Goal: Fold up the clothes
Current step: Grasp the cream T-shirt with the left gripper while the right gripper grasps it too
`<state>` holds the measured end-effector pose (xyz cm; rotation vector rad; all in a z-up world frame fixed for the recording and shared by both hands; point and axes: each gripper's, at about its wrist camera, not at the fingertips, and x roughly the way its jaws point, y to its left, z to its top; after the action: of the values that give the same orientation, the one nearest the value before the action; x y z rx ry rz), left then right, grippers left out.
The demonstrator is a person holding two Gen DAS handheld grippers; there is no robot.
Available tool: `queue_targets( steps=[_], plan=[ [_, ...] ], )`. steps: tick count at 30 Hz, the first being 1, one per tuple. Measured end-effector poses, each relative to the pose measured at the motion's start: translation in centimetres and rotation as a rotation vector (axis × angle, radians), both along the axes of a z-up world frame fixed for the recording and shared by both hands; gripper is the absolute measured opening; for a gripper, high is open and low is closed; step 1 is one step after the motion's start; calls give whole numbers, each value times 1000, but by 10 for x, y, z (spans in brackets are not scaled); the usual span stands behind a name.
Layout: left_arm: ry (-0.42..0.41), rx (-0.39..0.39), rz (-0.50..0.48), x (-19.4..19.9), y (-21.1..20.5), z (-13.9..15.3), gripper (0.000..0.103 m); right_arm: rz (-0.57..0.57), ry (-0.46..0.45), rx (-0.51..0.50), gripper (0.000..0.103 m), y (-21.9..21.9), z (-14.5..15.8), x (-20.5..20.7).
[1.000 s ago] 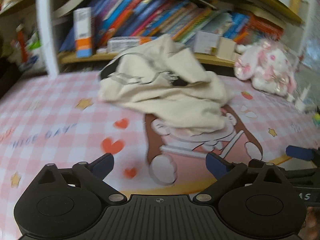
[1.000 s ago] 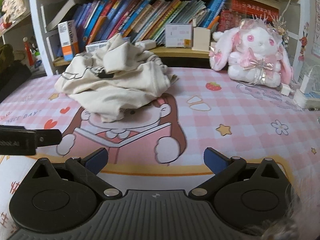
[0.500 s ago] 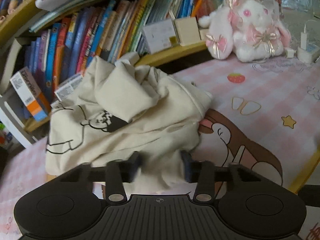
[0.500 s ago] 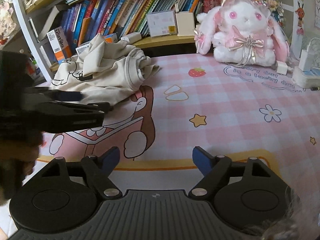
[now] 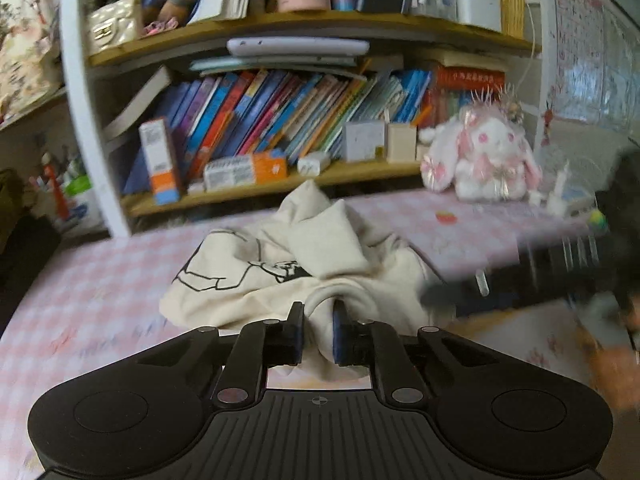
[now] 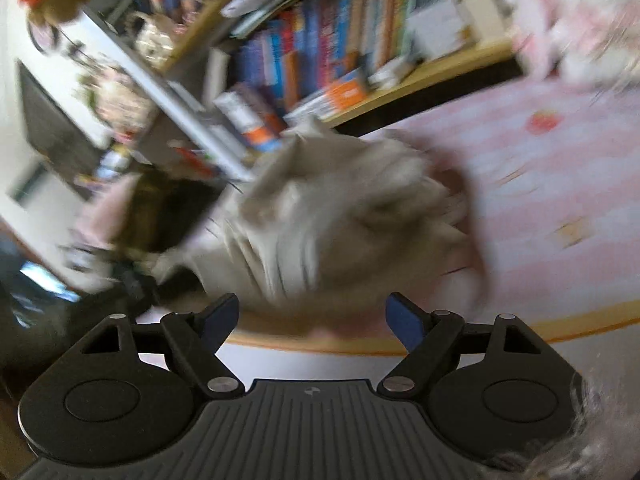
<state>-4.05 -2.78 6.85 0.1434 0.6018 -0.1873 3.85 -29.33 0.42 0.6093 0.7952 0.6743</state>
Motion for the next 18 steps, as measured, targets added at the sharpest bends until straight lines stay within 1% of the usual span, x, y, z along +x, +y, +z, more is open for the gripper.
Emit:
queue_targets(
  steps=[2, 3, 4, 5, 6, 7, 8, 9, 10, 13, 15, 16, 18],
  plan=[
    [7, -5, 11, -17, 5, 0, 12, 58, 46, 119, 79, 7, -2, -1],
    [3, -8, 22, -23, 8, 2, 11, 77, 66, 143, 73, 12, -2, -2],
    [-11, -13, 38, -29, 11, 6, 11, 89, 83, 137, 44, 19, -2, -3],
    [-30, -22, 55, -32, 14, 12, 10, 96, 106, 110, 14, 25, -1, -3],
    [-63, -25, 71, -34, 17, 20, 9, 102, 133, 89, 11, 29, 0, -1],
    [-102, -23, 86, -35, 20, 30, 9, 98, 137, 102, 7, 29, 6, 2],
    [-155, -29, 98, -36, 24, 44, 8, 82, 118, 134, 7, 26, 17, 4],
    [-216, -37, 108, -37, 27, 60, 7, 61, 80, 177, 7, 21, 33, 7],
    [-274, -47, 111, -39, 30, 75, 7, 36, 22, 228, 6, 13, 55, 10],
    [-485, -68, 41, -49, 26, 125, 7, -7, -167, 380, 6, -15, 131, 17],
    [-605, -108, -4, -60, 24, 154, 6, -3, -312, 442, 6, -29, 183, 8],
    [-638, -139, -24, -63, 27, 162, 6, 2, -387, 466, 6, -35, 208, 2],
    [-679, -210, -61, -69, 36, 173, 6, 12, -520, 493, 6, -43, 248, -16]
  ],
)
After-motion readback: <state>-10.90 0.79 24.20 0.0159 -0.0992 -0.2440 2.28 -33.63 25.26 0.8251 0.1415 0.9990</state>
